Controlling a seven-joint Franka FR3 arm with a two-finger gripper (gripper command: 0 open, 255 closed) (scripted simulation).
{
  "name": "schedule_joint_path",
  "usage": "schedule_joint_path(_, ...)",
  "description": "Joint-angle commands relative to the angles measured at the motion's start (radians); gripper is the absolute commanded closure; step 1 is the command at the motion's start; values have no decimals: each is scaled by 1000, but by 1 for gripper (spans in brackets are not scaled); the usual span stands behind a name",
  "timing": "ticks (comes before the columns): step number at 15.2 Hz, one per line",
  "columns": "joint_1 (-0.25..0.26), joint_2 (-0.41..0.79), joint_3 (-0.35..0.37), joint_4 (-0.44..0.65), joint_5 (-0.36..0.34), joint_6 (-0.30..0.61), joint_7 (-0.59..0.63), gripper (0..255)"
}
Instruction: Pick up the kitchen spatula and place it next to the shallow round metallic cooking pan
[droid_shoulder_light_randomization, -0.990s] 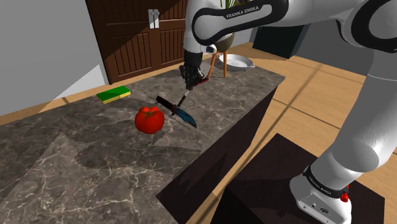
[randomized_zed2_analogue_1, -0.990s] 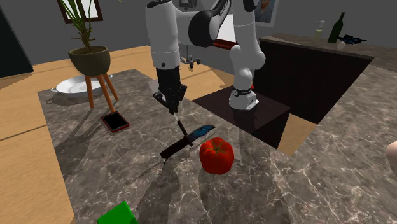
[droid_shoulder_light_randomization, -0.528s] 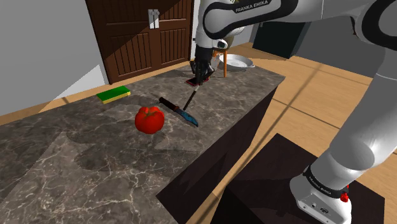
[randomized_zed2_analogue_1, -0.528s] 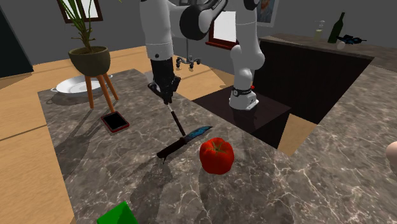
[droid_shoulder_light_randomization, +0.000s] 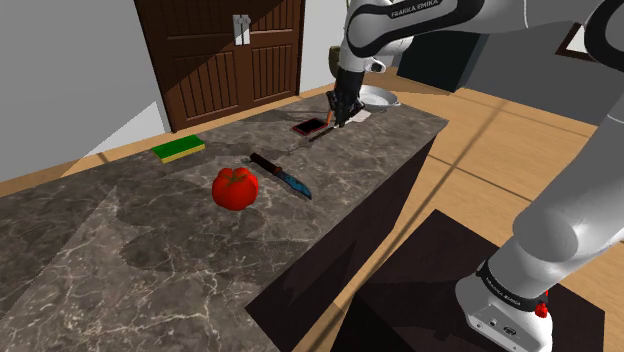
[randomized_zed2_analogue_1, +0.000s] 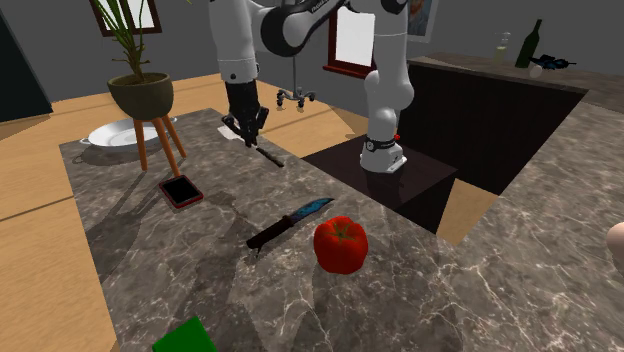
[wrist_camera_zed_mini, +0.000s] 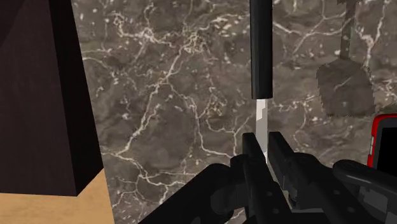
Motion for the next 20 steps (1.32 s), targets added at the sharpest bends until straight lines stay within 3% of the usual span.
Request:
schedule_joint_path(1,-26,-14,-19,-13,7,-3,-50,255)
schedule_joint_path(11,-152,-14,-124,-6,13,-22,-282,255)
schedule_joint_path(20,-258,65,-211,102,1,-62,-470,255)
